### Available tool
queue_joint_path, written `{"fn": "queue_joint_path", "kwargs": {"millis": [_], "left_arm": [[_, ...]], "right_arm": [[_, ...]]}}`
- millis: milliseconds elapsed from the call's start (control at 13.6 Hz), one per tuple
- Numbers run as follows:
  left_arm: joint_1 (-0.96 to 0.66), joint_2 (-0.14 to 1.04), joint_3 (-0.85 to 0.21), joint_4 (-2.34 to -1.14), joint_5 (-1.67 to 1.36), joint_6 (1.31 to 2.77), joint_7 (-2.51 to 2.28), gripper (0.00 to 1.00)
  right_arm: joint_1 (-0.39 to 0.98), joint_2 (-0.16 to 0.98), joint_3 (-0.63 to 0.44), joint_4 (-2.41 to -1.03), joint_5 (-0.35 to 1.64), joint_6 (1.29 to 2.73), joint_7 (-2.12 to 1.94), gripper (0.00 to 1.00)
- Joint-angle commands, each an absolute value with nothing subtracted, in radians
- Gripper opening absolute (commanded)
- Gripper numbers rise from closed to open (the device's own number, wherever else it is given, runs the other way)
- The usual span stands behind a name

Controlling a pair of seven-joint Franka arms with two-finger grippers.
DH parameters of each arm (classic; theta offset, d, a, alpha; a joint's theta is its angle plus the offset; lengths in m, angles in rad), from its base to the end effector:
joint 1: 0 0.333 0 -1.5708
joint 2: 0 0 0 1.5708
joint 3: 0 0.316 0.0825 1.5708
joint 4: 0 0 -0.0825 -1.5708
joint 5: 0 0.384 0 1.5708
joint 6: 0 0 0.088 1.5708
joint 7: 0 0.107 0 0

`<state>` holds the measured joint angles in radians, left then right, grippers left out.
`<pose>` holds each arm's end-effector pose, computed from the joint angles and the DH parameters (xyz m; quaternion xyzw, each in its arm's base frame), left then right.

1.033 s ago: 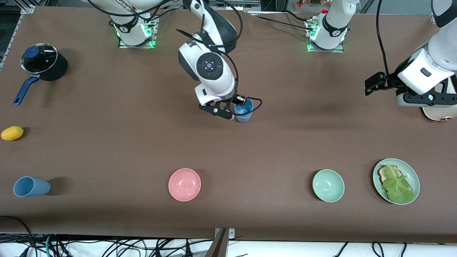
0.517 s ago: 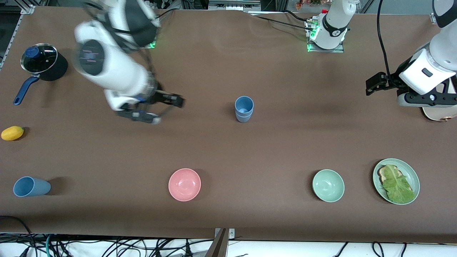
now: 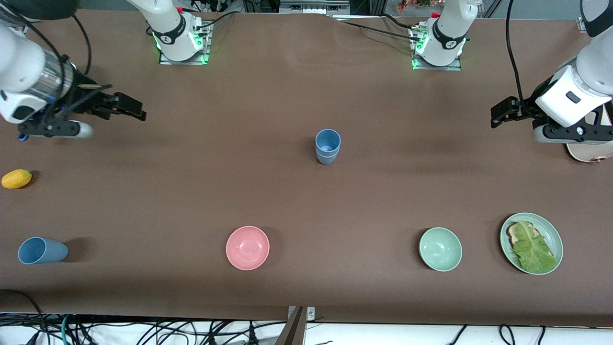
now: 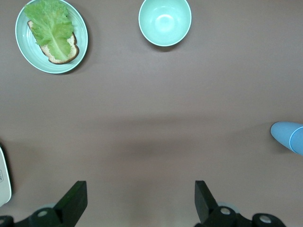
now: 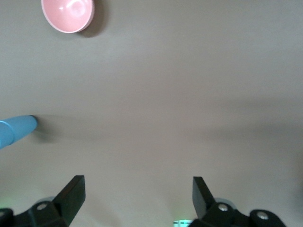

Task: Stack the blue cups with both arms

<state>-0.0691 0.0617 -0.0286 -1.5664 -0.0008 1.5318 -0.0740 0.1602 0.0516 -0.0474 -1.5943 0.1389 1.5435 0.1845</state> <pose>0.5646 -0.0549 0.5887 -0.9988 0.0118 0.0481 0.0029 0.5591 0.0792 0.5834 -0.9957 0.0374 0.0606 0.0599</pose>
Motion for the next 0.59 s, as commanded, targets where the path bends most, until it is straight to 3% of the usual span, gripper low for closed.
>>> {"fn": "queue_joint_path", "kwargs": {"millis": [0,517], "left_arm": [[-0.066,0.048,-0.028,-1.571,-0.020,1.523,-0.074,1.00],[-0.066,0.048,-0.028,-1.571,-0.020,1.523,-0.075,1.00]], "right_arm": [[0.160,0.041,-0.048,-1.605,0.088,1.542,0.155,1.00],[0.164,0.054,-0.051,-1.583,0.031,1.536,0.130,1.00]]}}
